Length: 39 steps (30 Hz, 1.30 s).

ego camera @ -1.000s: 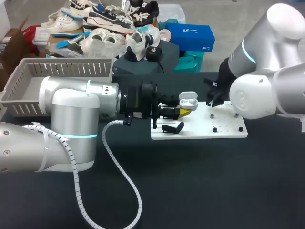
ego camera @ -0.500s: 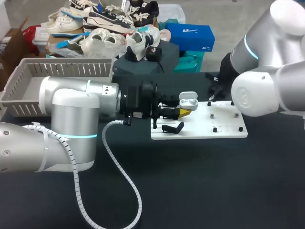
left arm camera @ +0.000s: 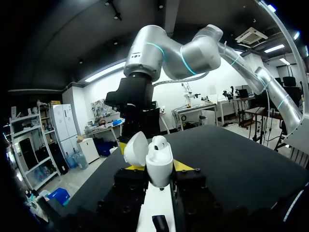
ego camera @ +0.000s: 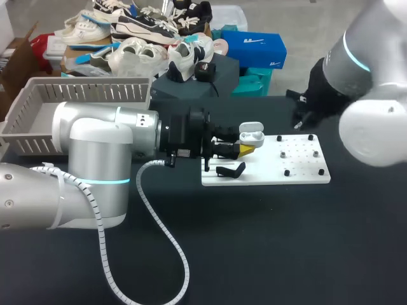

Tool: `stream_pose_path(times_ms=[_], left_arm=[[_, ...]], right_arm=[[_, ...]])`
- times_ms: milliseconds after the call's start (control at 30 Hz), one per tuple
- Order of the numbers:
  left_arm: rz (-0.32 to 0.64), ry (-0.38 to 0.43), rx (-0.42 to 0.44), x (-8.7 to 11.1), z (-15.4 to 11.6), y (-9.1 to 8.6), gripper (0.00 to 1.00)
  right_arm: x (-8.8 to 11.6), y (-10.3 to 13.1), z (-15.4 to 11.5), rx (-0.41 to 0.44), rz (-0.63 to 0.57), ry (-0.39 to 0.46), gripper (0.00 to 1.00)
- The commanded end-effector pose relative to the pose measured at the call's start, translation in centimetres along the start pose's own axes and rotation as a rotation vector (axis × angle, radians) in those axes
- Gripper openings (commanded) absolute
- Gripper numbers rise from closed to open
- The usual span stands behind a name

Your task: Pick up each earbud case from the left stands, insert the matching earbuds, close the lid, and place the case in the box.

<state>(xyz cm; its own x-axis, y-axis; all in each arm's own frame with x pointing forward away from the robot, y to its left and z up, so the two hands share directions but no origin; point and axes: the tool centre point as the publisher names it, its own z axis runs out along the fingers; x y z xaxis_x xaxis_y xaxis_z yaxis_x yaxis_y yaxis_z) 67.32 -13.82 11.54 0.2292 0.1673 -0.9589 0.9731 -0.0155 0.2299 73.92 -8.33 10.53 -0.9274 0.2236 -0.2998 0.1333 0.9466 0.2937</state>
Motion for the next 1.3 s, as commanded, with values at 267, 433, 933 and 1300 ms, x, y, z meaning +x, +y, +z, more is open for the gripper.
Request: stream_pose_path(times_ms=[267, 433, 933, 1300], left_arm=[[0.0, 0.001, 0.002, 0.0, 0.0, 0.1, 0.0], [0.0, 0.001, 0.002, 0.0, 0.0, 0.1, 0.0], [0.0, 0.001, 0.002, 0.0, 0.0, 0.1, 0.0], [0.0, 0.001, 0.002, 0.0, 0.0, 0.1, 0.0]], right_arm=[[10.3, 2.4, -12.1, 0.068, -0.176, -0.07, 0.0], [12.6, 4.8, -14.5, 0.061, -0.3, -0.034, 0.0], [13.1, 10.9, -16.5, 0.021, -0.664, 0.035, 0.0], [11.2, 12.4, -13.7, -0.051, -0.832, 0.126, 0.0]])
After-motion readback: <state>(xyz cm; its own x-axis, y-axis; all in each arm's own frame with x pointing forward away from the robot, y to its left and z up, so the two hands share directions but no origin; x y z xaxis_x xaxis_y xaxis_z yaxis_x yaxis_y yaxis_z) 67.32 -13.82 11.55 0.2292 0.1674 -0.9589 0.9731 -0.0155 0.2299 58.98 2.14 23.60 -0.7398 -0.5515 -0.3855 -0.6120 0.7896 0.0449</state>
